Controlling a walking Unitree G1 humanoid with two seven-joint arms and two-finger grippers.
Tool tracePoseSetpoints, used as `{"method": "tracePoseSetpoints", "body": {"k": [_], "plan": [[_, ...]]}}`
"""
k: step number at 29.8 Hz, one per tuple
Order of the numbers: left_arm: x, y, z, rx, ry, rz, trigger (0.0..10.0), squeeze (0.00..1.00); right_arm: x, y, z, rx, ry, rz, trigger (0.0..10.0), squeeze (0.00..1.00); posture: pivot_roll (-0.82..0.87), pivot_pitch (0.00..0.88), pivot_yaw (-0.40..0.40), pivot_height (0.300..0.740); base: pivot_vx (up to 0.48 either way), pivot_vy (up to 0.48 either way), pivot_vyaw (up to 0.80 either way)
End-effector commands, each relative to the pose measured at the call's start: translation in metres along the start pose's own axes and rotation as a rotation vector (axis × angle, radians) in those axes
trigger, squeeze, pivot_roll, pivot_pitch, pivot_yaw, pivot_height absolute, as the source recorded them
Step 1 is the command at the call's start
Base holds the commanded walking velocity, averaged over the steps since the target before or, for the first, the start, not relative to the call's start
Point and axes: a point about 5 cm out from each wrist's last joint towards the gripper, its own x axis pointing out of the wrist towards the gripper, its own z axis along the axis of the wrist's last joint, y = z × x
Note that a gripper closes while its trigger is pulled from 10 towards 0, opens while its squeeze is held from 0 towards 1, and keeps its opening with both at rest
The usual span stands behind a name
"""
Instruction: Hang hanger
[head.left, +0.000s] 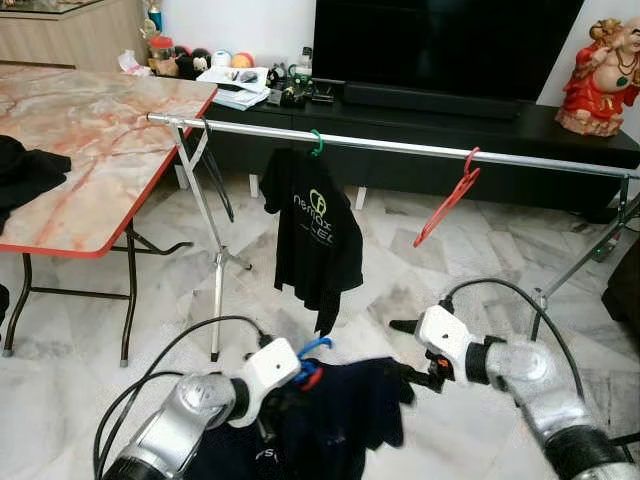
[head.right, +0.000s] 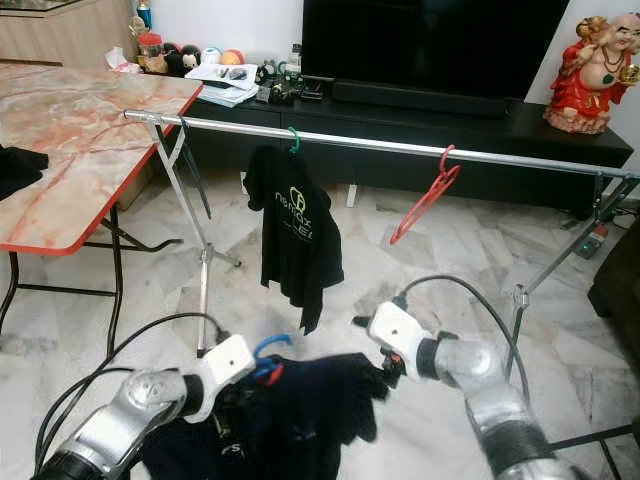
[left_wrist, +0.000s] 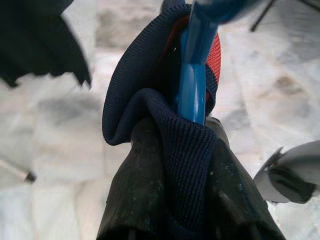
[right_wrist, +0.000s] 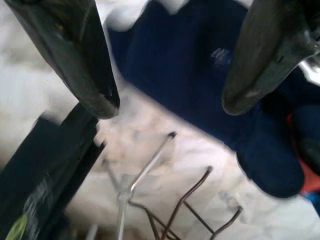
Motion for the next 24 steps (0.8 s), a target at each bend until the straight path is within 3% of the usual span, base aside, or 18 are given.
{"method": "tracePoseSetpoints", "body": {"k": [1, 4, 5, 7, 11, 15, 18, 24], "plan": [[-0.001, 0.005, 0.002, -0.004, -0.027, 0.054, 10.0, 0.0, -0.002, 0.0, -0.013, 0.083, 0.018, -0.069, 10.0, 0.0, 0.03, 0.065, -0.042, 0.74, 0.0, 0.0, 0.0], [0.0, 0.006, -0.008, -0.051, -0.034, 0.153, 10.0, 0.0, -0.001, 0.019, -0.058, 0.33, 0.127, -0.287, 10.0, 0.0, 0.03, 0.057, -0.031, 0.74, 0.0, 0.0, 0.0], [0.0, 0.006, -0.008, -0.051, -0.034, 0.153, 10.0, 0.0, -0.001, 0.019, -0.058, 0.33, 0.127, -0.287, 10.0, 0.0, 0.03, 0.057, -0.031, 0.74, 0.0, 0.0, 0.0], [0.001, 0.009, -0.011, -0.118, -0.063, 0.258, 10.0, 0.0, -0.011, 0.043, -0.101, 0.558, 0.28, -0.49, 10.0, 0.0, 0.03, 0.053, -0.03, 0.74, 0.0, 0.0, 0.0], [0.0, 0.009, -0.012, -0.158, -0.09, 0.287, 10.0, 0.0, -0.018, 0.059, -0.121, 0.643, 0.347, -0.548, 10.0, 0.0, 0.03, 0.05, -0.029, 0.74, 0.0, 0.0, 0.0], [-0.001, 0.005, -0.014, -0.201, -0.133, 0.324, 10.0, 0.0, -0.036, 0.082, -0.15, 0.906, 0.396, -0.762, 10.0, 0.0, 0.04, 0.046, -0.028, 0.74, 0.0, 0.0, 0.0], [-0.002, 0.001, -0.016, -0.23, -0.134, 0.327, 10.0, 0.0, -0.041, 0.093, -0.159, 0.955, 0.425, -0.819, 10.0, 0.0, 0.04, 0.042, -0.028, 0.74, 0.0, 0.0, 0.0], [0.001, -0.005, -0.015, -0.227, -0.148, 0.303, 10.0, 0.0, -0.043, 0.111, -0.167, 0.862, 0.529, -0.761, 10.0, 0.0, 0.04, 0.033, -0.02, 0.74, 0.181, 0.0, 0.0]]}}
